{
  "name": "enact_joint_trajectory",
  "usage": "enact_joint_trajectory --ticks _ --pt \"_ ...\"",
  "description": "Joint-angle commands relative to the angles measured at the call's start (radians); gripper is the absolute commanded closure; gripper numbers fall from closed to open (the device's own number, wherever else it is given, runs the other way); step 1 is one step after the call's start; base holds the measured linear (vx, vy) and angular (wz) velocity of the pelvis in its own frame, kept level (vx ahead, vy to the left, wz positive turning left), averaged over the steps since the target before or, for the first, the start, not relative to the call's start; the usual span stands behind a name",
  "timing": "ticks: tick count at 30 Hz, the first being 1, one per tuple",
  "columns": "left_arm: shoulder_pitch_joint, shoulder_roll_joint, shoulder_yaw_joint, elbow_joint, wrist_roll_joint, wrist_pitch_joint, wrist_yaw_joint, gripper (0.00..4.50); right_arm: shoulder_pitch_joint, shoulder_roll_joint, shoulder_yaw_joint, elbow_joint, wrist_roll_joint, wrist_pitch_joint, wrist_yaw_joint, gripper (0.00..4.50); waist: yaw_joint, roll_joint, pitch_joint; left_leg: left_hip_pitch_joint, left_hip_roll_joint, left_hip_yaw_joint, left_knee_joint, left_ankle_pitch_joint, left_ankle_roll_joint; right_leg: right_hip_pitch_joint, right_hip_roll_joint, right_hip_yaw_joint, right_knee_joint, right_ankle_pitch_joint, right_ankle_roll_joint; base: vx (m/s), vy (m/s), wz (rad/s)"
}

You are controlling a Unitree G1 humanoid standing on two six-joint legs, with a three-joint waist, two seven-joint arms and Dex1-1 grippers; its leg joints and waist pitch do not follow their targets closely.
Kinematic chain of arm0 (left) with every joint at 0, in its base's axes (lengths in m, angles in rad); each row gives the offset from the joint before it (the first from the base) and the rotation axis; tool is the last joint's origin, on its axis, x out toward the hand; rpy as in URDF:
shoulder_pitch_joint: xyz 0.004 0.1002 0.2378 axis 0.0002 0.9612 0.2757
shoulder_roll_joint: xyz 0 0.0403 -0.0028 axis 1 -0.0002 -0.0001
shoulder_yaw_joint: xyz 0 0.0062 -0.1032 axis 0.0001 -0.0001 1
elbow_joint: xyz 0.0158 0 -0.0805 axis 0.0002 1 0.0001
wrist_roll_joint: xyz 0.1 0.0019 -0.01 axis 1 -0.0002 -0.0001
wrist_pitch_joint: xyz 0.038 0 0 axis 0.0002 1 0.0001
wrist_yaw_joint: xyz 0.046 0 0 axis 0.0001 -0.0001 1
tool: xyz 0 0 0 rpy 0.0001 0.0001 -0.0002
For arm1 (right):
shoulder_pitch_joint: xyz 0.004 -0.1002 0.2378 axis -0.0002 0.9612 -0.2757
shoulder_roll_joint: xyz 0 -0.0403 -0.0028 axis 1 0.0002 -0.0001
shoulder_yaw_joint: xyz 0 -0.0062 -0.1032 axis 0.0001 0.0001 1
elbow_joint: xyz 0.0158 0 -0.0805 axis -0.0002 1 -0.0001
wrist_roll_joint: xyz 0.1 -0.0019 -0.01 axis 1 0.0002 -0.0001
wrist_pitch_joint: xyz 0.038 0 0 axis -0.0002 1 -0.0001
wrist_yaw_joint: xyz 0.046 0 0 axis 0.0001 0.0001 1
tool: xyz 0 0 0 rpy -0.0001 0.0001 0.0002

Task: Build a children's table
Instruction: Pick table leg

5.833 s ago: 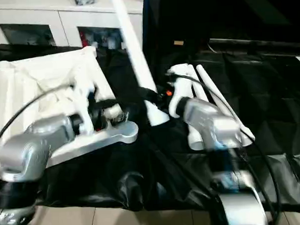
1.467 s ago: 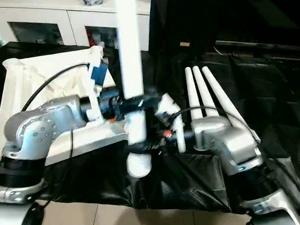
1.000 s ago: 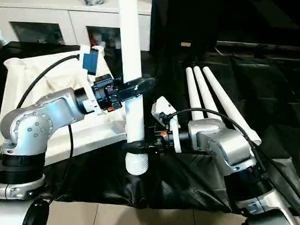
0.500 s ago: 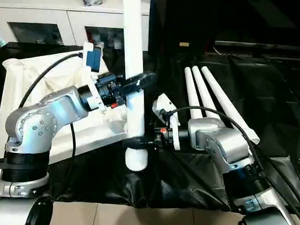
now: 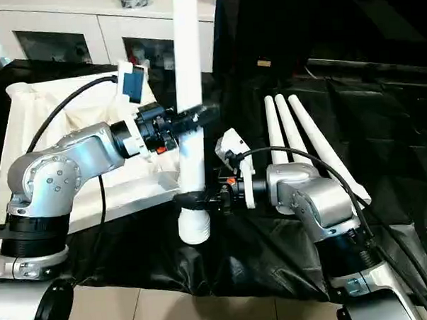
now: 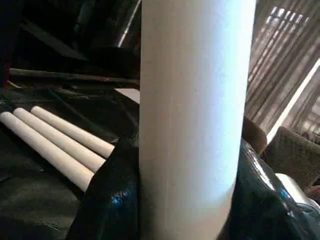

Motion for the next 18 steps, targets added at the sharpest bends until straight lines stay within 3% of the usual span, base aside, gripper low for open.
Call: enact_joint_trajectory --ticks 1,9,10,18 --pt "-0.018 0.002 -0.012 -0.027 -0.022 0.012 -0.022 2.73 -0.003 -0.018 0.010 -0.012 -0.002 0.023 0.007 1.48 0.000 0.000 -0.082 0.001 0.024 -0.001 -0.058 -0.035 0.030 0.073 -0.076 0.046 -0.068 -0.099 -0.195 0.000 0.000 0.00" --pt "-0.019 0.003 -0.011 -0.027 -0.031 0.016 -0.032 2.73 0.007 -0.022 0.025 -0.022 0.001 0.048 0.020 1.48 0.000 -0.001 -0.082 0.001 0.024 -0.001 -0.058 -0.040 0.029 0.073 -0.076 0.045 -0.069 -0.106 -0.196 0.000 0.000 0.00" --pt "-0.019 0.004 -0.011 -0.027 -0.031 0.017 -0.034 2.73 0.007 -0.022 0.026 -0.020 0.000 0.048 0.019 1.75 0.000 -0.001 -0.082 0.001 0.024 -0.001 -0.058 -0.040 0.028 0.073 -0.076 0.046 -0.069 -0.107 -0.195 0.000 0.000 0.00" --pt "-0.019 0.003 -0.011 -0.029 -0.038 0.021 -0.044 2.73 0.006 -0.017 0.029 -0.014 0.003 0.059 0.024 2.36 0.001 -0.001 -0.082 0.000 0.024 -0.001 -0.058 -0.038 0.029 0.073 -0.077 0.046 -0.069 -0.106 -0.194 0.000 0.000 0.00"
